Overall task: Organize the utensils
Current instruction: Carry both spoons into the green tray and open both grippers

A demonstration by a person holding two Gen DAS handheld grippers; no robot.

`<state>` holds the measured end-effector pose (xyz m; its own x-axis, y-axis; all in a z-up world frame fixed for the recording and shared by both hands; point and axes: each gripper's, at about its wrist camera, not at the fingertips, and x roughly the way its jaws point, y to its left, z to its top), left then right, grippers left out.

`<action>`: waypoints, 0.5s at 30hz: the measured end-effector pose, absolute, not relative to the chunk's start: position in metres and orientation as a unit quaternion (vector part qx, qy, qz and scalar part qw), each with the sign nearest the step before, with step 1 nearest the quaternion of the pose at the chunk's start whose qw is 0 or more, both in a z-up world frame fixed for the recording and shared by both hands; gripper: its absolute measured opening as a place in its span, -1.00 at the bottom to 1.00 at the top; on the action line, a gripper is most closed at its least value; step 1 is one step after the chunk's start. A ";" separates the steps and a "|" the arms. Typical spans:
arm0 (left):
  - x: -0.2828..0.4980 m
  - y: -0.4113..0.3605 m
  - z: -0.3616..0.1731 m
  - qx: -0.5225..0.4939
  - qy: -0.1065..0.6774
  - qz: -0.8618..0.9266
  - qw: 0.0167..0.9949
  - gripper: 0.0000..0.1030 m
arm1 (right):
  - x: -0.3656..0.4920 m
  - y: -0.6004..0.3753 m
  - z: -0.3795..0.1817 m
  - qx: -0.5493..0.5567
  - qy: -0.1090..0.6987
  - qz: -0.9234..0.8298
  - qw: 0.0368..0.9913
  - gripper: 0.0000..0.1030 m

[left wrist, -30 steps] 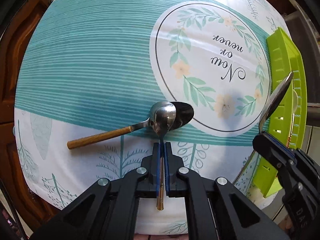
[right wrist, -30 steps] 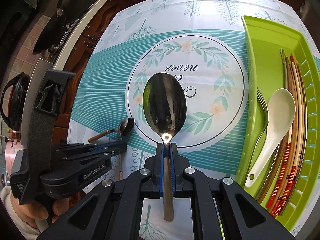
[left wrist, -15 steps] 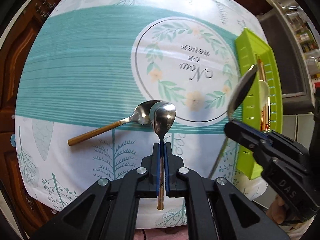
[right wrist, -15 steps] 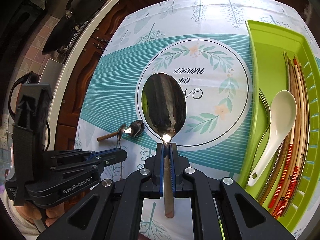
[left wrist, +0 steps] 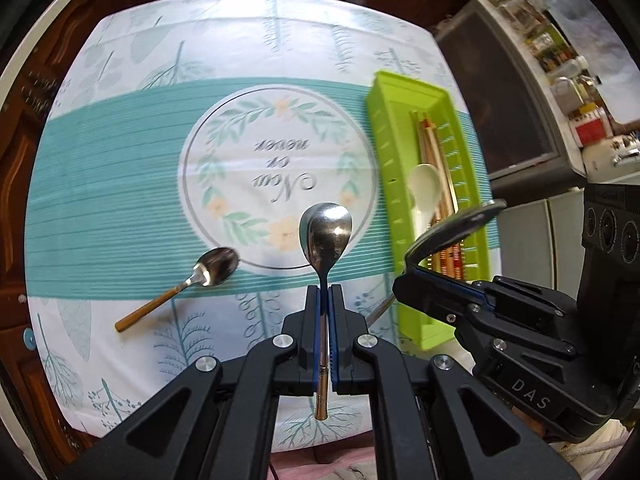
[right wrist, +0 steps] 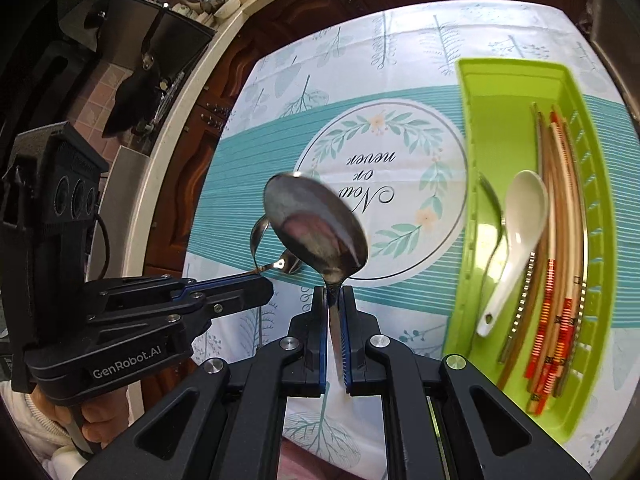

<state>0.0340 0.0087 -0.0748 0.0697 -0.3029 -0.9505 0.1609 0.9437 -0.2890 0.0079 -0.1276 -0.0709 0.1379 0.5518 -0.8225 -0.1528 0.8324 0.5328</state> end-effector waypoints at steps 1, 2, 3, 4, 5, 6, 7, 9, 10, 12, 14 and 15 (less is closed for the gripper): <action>0.034 0.003 -0.071 -0.049 0.660 -0.168 0.730 -0.98 | 0.006 -0.132 -0.067 0.164 0.608 0.237 0.739 -0.90; 0.034 -0.002 -0.068 -0.045 0.658 -0.176 0.731 -0.98 | 0.004 -0.137 -0.063 0.166 0.605 0.235 0.742 -0.90; 0.032 -0.006 -0.065 -0.041 0.656 -0.183 0.731 -0.98 | 0.001 -0.142 -0.058 0.168 0.602 0.232 0.746 -0.90; 0.032 -0.012 -0.062 -0.037 0.654 -0.192 0.731 -0.98 | -0.002 -0.147 -0.054 0.169 0.598 0.229 0.749 -0.90; 0.032 -0.017 -0.061 -0.034 0.653 -0.198 0.730 -0.98 | -0.004 -0.152 -0.050 0.170 0.595 0.227 0.752 -0.90; 0.031 -0.022 -0.058 -0.030 0.651 -0.205 0.730 -0.98 | -0.007 -0.157 -0.047 0.172 0.593 0.224 0.754 -0.90; 0.031 -0.028 -0.056 -0.026 0.649 -0.211 0.730 -0.98 | -0.009 -0.161 -0.044 0.174 0.591 0.222 0.756 -0.90; 0.030 -0.038 -0.051 -0.019 0.647 -0.225 0.729 -0.98 | -0.015 -0.172 -0.036 0.177 0.587 0.217 0.760 -0.94; 0.030 -0.044 -0.047 -0.017 0.645 -0.232 0.728 -0.98 | -0.018 -0.177 -0.032 0.177 0.584 0.212 0.763 -0.94; 0.030 -0.054 -0.042 -0.014 0.643 -0.246 0.725 -0.98 | -0.024 -0.188 -0.023 0.187 0.578 0.209 0.766 -0.95; 0.032 -0.066 -0.038 -0.013 0.642 -0.260 0.721 -0.98 | -0.029 -0.201 -0.014 0.200 0.574 0.205 0.767 -0.95; 0.033 -0.071 -0.037 -0.015 0.642 -0.266 0.719 -0.98 | -0.030 -0.207 -0.009 0.202 0.573 0.201 0.769 -0.95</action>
